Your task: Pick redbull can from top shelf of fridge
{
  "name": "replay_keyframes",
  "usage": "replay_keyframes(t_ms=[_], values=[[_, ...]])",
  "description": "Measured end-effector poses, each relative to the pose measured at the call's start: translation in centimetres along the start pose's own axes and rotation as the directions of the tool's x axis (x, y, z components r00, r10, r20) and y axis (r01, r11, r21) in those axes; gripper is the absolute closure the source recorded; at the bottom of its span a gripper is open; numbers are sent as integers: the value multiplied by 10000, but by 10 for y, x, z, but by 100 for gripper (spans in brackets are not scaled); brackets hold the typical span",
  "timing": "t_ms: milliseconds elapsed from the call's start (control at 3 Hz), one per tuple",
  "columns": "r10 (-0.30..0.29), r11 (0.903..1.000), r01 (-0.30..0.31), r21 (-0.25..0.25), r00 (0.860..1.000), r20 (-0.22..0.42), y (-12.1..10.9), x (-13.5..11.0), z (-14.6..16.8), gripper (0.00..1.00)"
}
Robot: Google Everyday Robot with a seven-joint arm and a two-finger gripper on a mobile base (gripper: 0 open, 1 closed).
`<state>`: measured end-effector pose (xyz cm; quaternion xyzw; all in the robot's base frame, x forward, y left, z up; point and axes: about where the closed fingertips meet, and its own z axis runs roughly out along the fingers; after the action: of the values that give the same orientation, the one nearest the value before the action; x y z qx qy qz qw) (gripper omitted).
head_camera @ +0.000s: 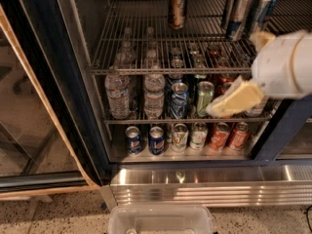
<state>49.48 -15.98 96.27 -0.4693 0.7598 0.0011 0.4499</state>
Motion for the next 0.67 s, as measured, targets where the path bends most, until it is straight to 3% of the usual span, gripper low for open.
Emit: replay_keyframes(t_ms=[333, 667], values=[[1325, 9886, -1371, 625, 9885, 725, 21, 22, 7, 0], [1968, 9674, -2155, 1330, 9703, 1404, 6, 14, -2, 0]])
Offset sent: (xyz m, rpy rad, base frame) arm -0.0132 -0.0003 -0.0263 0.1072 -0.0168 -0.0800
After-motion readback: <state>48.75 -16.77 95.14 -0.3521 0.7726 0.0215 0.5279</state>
